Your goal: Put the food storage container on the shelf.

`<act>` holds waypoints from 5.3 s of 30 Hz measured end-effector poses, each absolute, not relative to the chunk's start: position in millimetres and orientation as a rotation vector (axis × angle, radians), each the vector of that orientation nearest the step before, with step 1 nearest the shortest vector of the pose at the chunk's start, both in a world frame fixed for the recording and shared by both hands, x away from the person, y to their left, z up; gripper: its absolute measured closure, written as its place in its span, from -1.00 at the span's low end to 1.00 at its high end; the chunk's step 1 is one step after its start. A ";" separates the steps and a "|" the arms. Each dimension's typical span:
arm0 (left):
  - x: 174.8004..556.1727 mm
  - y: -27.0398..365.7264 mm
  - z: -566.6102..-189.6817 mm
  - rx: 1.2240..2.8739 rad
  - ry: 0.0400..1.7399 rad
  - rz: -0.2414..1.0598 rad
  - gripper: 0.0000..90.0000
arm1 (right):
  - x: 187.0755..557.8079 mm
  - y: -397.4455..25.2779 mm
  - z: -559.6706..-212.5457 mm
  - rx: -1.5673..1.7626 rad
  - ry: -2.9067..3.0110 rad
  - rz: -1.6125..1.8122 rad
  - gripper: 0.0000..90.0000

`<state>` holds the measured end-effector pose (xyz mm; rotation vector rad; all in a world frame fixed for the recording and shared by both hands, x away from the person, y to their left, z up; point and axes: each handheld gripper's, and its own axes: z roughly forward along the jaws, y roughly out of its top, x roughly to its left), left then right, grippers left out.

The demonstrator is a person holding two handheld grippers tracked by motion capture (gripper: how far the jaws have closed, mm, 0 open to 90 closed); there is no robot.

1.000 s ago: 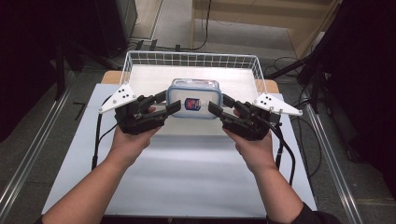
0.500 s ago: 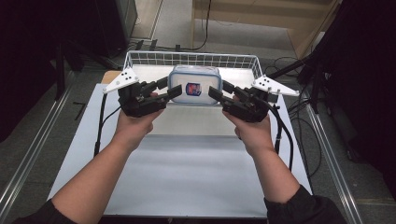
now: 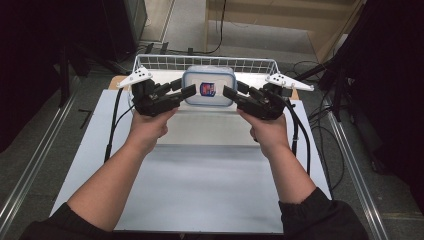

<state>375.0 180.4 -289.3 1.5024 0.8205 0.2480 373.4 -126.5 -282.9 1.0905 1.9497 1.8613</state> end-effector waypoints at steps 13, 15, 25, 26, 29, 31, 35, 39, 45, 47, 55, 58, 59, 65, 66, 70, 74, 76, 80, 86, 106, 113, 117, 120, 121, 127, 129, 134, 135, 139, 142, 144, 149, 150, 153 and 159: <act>385.7 184.5 -278.7 1.464 0.931 0.099 0.13 | 387.1 -135.4 -279.0 1.230 2.018 1.951 0.20; 387.7 187.0 -277.5 1.455 0.937 0.067 0.16 | 389.9 -137.6 -279.6 1.260 2.025 1.971 0.21; 393.0 191.5 -276.9 1.446 0.989 -0.009 0.22 | 401.4 -141.0 -281.1 1.366 2.083 2.012 0.21; 393.5 191.7 -277.5 1.447 0.995 -0.019 0.22 | 402.2 -141.0 -281.2 1.378 2.091 2.011 0.21; 394.9 192.7 -278.4 1.451 1.013 -0.041 0.22 | 404.5 -141.7 -282.1 1.404 2.111 2.012 0.22; 395.9 192.7 -278.9 1.450 1.029 -0.060 0.22 | 405.9 -143.0 -282.7 1.428 2.127 2.016 0.23; 398.1 193.1 -280.3 1.453 1.059 -0.094 0.22 | 410.4 -145.2 -284.9 1.479 2.153 2.033 0.25; 399.6 192.6 -281.6 1.451 1.089 -0.118 0.22 | 414.2 -146.9 -287.0 1.521 2.170 2.041 0.26; 399.7 192.3 -282.7 1.460 1.115 -0.141 0.22 | 416.9 -148.6 -288.9 1.554 2.212 2.027 0.26; 399.6 192.1 -284.1 1.461 1.125 -0.150 0.22 | 417.2 -148.5 -289.2 1.555 2.216 2.020 0.26; 401.2 193.3 -286.5 1.448 1.132 -0.148 0.21 | 418.3 -147.3 -290.8 1.578 2.227 2.009 0.26; 402.5 194.0 -287.3 1.440 1.135 -0.139 0.20 | 419.6 -145.3 -292.4 1.585 2.228 2.007 0.25; 403.0 194.0 -287.7 1.435 1.138 -0.142 0.20 | 420.4 -144.9 -292.9 1.590 2.219 2.007 0.25; 404.6 193.9 -289.0 1.442 1.137 -0.135 0.18 | 423.2 -143.1 -294.4 1.609 2.196 2.007 0.21; 404.9 193.6 -289.4 1.440 1.138 -0.133 0.17 | 423.5 -142.5 -294.4 1.611 2.190 2.005 0.21; 405.5 191.4 -289.9 1.443 1.147 -0.116 0.12 | 424.4 -140.3 -294.8 1.623 2.176 1.992 0.17; 406.8 190.3 -290.3 1.451 1.147 -0.106 0.11 | 425.5 -139.4 -295.6 1.635 2.163 1.987 0.14; 406.8 189.6 -290.5 1.459 1.141 -0.094 0.09 | 426.1 -138.8 -296.2 1.624 2.160 1.984 0.13; 407.1 190.2 -290.7 1.460 1.144 -0.073 0.08 | 426.9 -138.9 -296.6 1.630 2.153 1.971 0.07; 408.3 189.0 -292.1 1.460 1.147 -0.071 0.06 | 429.3 -142.0 -297.3 1.635 2.122 1.947 0.12; 382.7 191.8 -284.8 1.495 1.107 0.050 0.02 | 396.3 -154.0 -278.0 1.453 2.078 1.856 0.44; 371.0 199.1 -284.0 1.503 1.101 0.083 -0.02 | 376.0 -149.1 -282.6 1.381 2.161 1.781 1.00; 363.2 200.7 -283.7 1.507 1.096 0.104 -0.03 | 374.7 -138.3 -291.4 1.369 2.220 1.766 1.00; 356.5 201.8 -284.0 1.521 1.085 0.116 -0.03 | 376.2 -132.8 -293.4 1.379 2.213 1.762 1.00; 354.1 202.0 -284.4 1.523 1.084 0.123 -0.03 | 377.2 -132.3 -293.5 1.386 2.203 1.764 1.00; 336.0 207.6 -295.9 1.536 1.065 0.144 -0.06 | 373.8 -132.9 -294.0 1.383 2.203 1.776 0.89; 328.4 209.7 -300.6 1.547 1.056 0.166 -0.08 | 366.4 -134.0 -295.7 1.361 2.215 1.779 0.77; 307.5 218.5 -318.7 1.564 1.051 0.205 -0.13 | 343.9 -140.8 -305.2 1.316 2.232 1.763 0.42; 303.4 220.4 -323.2 1.570 1.057 0.218 -0.16 | 339.3 -142.5 -308.1 1.311 2.222 1.751 0.36; 287.3 227.7 -341.8 1.595 1.061 0.251 -0.27 | 323.6 -149.7 -326.2 1.312 2.179 1.703 0.04; 275.4 231.4 -356.0 1.631 1.053 0.287 -0.33 | 311.3 -153.1 -341.3 1.298 2.148 1.642 -0.12; 268.4 234.4 -365.8 1.645 1.049 0.292 -0.35 | 303.2 -155.6 -352.2 1.281 2.122 1.615 -0.16; 253.2 240.3 -392.3 1.676 1.071 0.292 -0.43 | 284.3 -160.7 -381.6 1.233 2.096 1.543 -0.25; 250.2 240.9 -397.4 1.691 1.075 0.304 -0.45 | 280.9 -161.8 -387.8 1.230 2.094 1.534 -0.27; 241.1 243.0 -413.2 1.731 1.087 0.318 -0.51 | 270.8 -165.4 -405.4 1.232 2.089 1.510 -0.33; 222.0 241.6 -444.1 1.854 1.062 0.409 -0.66 | 252.1 -175.8 -440.1 1.254 2.027 1.447 -0.68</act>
